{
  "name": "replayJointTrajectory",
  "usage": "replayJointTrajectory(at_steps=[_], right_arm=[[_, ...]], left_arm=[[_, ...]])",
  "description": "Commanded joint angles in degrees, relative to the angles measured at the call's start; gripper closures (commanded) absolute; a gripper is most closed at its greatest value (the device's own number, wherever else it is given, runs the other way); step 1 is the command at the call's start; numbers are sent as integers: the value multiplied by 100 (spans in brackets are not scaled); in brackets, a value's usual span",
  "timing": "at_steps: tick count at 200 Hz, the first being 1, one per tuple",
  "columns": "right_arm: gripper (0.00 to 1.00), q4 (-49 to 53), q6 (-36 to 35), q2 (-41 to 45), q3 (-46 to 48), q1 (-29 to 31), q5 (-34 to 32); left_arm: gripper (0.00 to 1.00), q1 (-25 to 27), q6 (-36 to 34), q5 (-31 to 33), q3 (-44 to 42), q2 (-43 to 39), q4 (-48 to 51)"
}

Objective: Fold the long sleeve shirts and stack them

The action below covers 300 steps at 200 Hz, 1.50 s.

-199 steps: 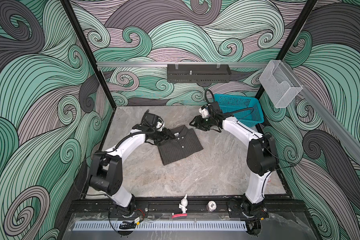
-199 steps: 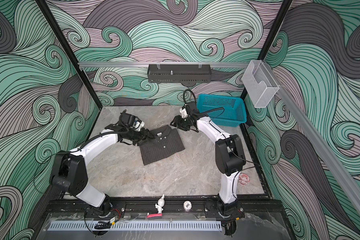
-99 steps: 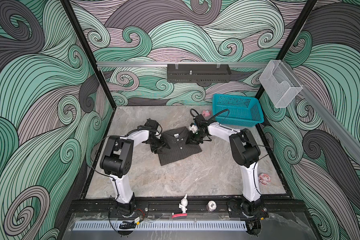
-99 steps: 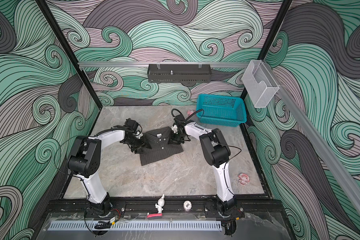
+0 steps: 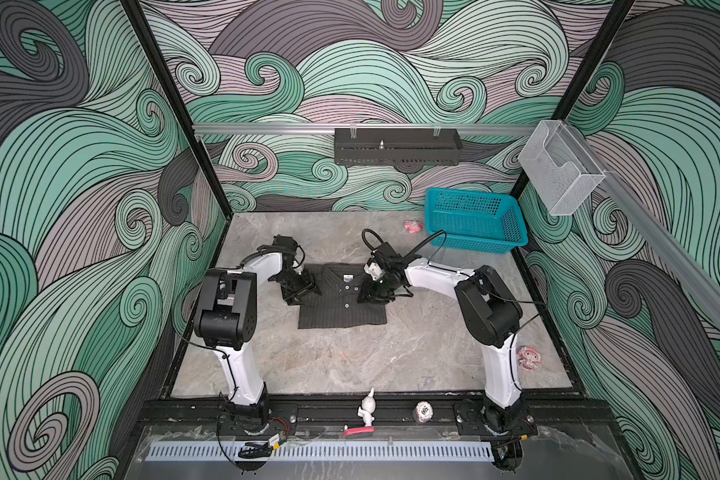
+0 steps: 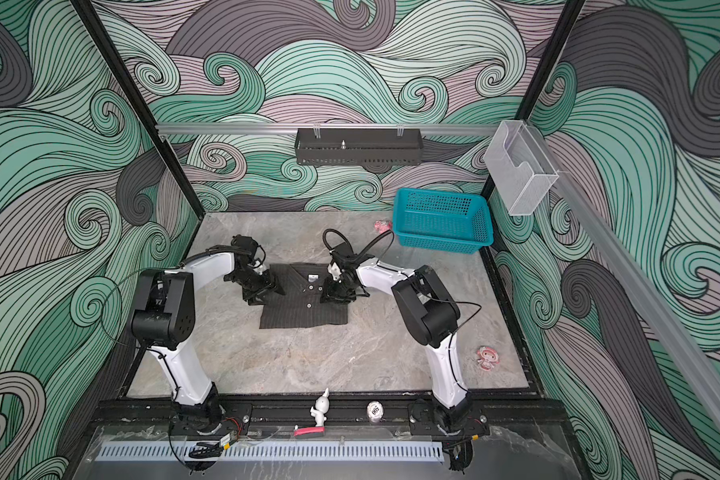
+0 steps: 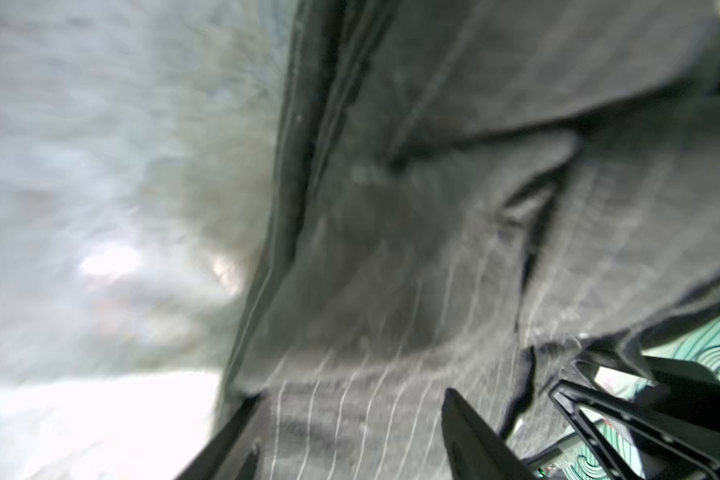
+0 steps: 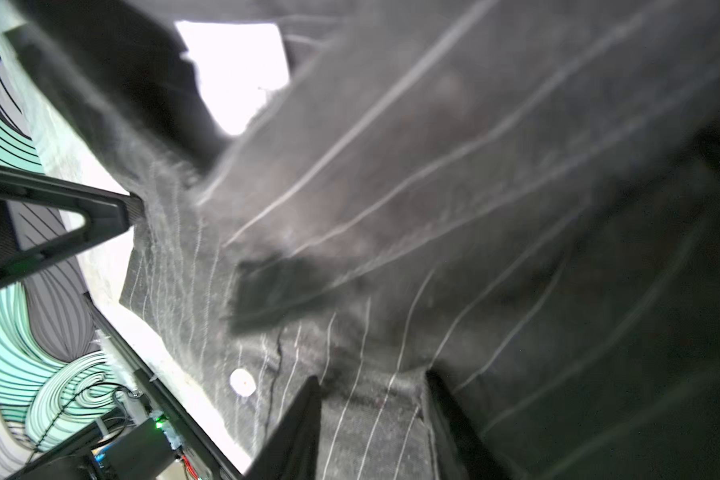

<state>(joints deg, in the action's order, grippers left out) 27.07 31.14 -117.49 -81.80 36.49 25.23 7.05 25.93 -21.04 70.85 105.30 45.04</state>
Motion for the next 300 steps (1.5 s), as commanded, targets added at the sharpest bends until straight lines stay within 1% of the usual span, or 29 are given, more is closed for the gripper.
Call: replayJointTrajectory(at_steps=[1,6,17,29,33,36,39,53,67,84,98,116,138,153,170,185,197,242,263,290,292,294,300], right_arm=[[46,180,38,669,-3,-98,-586],[43,197,39,808,25,-127,-671],[40,200,50,1140,157,-242,-835],[38,195,57,1445,359,-378,-928],[39,194,59,1525,422,-428,-940],[38,187,64,1596,479,-462,-950],[38,186,62,1665,533,-498,-950],[38,147,60,1956,796,-635,-941],[38,128,33,2219,1048,-749,-926],[38,79,9,2485,1345,-872,-877],[38,68,-21,2637,1532,-976,-820],[38,32,-53,2791,1746,-1126,-743],[38,9,-100,2955,1924,-1280,-637],[38,-8,-125,3057,2002,-1383,-570],[38,-14,-148,3172,2077,-1487,-529],[38,-63,-127,3261,2148,-1575,-479],[38,-112,-120,3320,2209,-1664,-451],[38,-201,-94,3355,2295,-1905,-203],[38,-261,-90,3312,2282,-2041,-87],[38,-398,-46,3195,2236,-2160,-4],[38,-406,-46,3179,2231,-2169,9],[38,-409,-46,3162,2224,-2176,13],[38,-412,-43,3123,2206,-2194,26]], left_arm=[[24,506,-177,835,385,-890,695],[22,695,-124,1053,401,-1018,781],[18,1091,80,1431,359,-1225,877],[13,1500,353,1664,231,-1292,787],[10,1593,466,1745,178,-1265,724],[4,1685,530,1793,143,-1228,665],[2,1763,578,1821,95,-1185,605],[1,1987,815,1836,74,-810,499],[1,2146,858,1983,130,-388,352],[1,2152,854,2110,323,129,327],[2,2143,763,2361,520,477,425],[6,2084,574,2722,808,872,731],[10,1761,318,3133,986,1108,951],[13,1335,36,3304,1224,1309,1200],[13,842,-344,3666,1740,1647,1520],[13,410,-540,3591,2221,1999,1650],[12,173,-684,3563,2634,2285,1742],[9,-543,-1388,3886,4414,3339,2305],[8,-833,-1756,3911,5160,3814,2282],[8,-1019,-2316,3977,6633,4801,2618],[10,-1027,-2364,3994,6766,4870,2645],[12,-1040,-2426,3939,6874,4948,2691],[12,-1079,-2507,3755,7222,5140,2765]])
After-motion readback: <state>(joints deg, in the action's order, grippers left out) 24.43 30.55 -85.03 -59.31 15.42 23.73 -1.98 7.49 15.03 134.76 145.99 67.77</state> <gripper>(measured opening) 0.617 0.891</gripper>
